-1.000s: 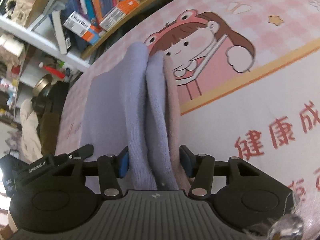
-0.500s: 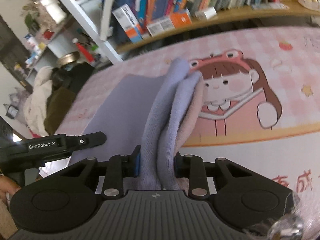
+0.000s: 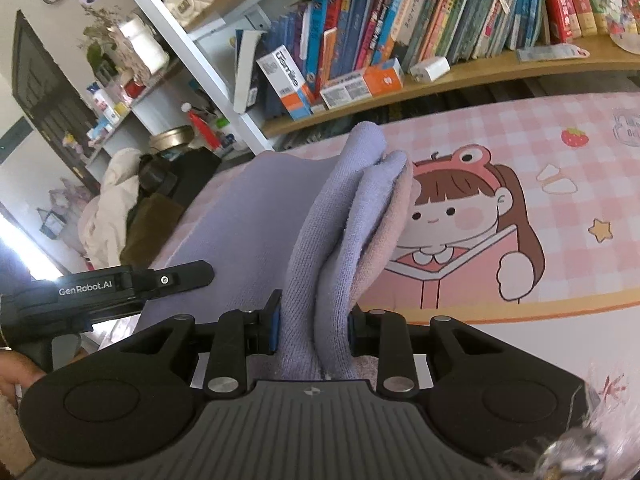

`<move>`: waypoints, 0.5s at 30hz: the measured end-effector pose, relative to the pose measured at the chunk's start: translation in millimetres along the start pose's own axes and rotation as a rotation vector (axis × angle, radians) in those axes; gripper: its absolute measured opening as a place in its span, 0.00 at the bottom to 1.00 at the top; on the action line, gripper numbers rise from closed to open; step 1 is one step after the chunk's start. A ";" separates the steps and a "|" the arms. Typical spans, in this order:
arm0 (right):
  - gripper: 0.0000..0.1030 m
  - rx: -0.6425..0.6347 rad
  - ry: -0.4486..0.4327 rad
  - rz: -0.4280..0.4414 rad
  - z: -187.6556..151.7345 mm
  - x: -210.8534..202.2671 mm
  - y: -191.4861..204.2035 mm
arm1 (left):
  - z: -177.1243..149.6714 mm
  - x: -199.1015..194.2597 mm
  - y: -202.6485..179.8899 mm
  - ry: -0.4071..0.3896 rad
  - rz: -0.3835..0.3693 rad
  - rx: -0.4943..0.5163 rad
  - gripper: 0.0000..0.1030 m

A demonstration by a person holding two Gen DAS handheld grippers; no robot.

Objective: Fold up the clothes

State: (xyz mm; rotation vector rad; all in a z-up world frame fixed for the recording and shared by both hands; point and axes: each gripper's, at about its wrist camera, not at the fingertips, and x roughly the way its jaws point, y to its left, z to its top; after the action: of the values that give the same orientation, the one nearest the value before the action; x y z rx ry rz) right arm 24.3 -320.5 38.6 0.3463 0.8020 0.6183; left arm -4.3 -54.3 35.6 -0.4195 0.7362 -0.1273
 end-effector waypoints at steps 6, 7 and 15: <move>0.26 0.004 -0.027 0.012 1.8 -12.0 -5.3 | 1.8 -3.2 -15.7 -0.021 0.001 0.024 0.33; 0.26 0.005 -0.030 0.011 1.9 -13.5 -6.0 | 1.6 -3.1 -17.0 -0.020 0.001 0.026 0.33; 0.26 0.024 -0.031 -0.008 0.1 -15.2 -4.7 | 1.1 -0.2 -13.3 -0.002 -0.010 0.023 0.33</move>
State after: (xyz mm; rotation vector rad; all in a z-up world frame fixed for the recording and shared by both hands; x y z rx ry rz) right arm 18.0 -333.8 44.8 0.3734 0.7810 0.5948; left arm -3.2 -66.0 42.0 -0.4014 0.7298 -0.1444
